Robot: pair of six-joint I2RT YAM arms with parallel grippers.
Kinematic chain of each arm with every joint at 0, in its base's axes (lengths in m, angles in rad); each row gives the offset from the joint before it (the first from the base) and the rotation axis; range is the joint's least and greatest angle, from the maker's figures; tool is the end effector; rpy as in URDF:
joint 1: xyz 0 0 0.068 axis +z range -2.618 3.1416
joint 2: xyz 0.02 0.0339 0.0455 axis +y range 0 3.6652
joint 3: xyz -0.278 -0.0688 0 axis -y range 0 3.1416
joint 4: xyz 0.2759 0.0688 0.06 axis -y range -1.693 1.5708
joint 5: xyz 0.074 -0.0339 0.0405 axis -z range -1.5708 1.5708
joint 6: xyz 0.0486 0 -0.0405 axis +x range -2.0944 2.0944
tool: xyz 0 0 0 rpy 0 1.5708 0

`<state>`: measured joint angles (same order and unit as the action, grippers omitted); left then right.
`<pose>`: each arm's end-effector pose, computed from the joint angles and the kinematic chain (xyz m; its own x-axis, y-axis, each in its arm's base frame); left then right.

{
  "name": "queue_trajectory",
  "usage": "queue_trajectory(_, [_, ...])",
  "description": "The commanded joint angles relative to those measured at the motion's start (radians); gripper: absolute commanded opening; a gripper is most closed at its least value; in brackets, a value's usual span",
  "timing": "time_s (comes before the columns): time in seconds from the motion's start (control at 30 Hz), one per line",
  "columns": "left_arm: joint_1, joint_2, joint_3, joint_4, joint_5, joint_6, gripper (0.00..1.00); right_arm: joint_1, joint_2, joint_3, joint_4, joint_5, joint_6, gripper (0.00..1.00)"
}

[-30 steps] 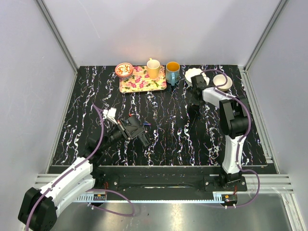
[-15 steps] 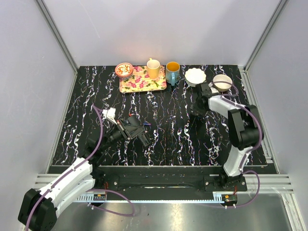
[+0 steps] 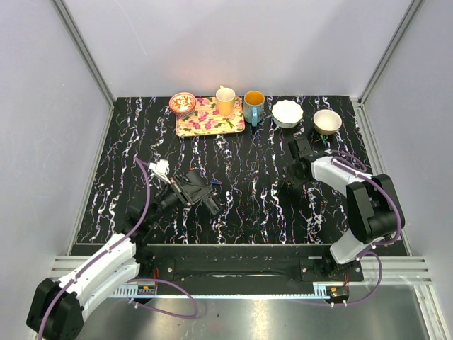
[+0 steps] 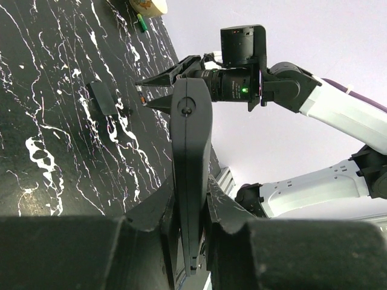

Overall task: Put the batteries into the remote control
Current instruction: Move the battery to the center of the board.

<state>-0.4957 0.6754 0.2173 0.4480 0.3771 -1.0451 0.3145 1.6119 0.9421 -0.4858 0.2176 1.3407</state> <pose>0.1641 -0.1091 0.2179 -0.6671 -0.5535 -0.4986 0.3768 0.3267 -0.8668 0.3208 0.0933 0.1559 -0.4119 0.8657 -0.2843 0.7972 0.4935 0.3477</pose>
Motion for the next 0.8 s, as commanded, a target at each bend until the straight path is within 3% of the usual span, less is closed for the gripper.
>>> queue_trajectory(0.0, [0.002, -0.004, -0.002, 0.103, -0.011, -0.016, 0.00, 0.008, 0.017, 0.003, -0.092, 0.063, 0.146, 0.00])
queue_trajectory(0.2, [0.002, -0.013, -0.004, 0.092, -0.007, -0.020, 0.00, 0.006, 0.063, 0.023, -0.126, 0.068, 0.147, 0.02])
queue_trajectory(0.3, [0.002, -0.023, -0.010, 0.081, -0.012, -0.018, 0.00, 0.006, 0.082, 0.035, -0.143, 0.086, 0.121, 0.09])
queue_trajectory(0.57, [0.002, -0.020, -0.016, 0.078, -0.014, -0.020, 0.00, 0.008, 0.095, 0.050, -0.157, 0.083, 0.071, 0.42])
queue_trajectory(0.77, [0.002, -0.007, -0.010, 0.083, -0.009, -0.020, 0.00, 0.008, 0.098, 0.069, -0.175, 0.068, 0.052, 0.58])
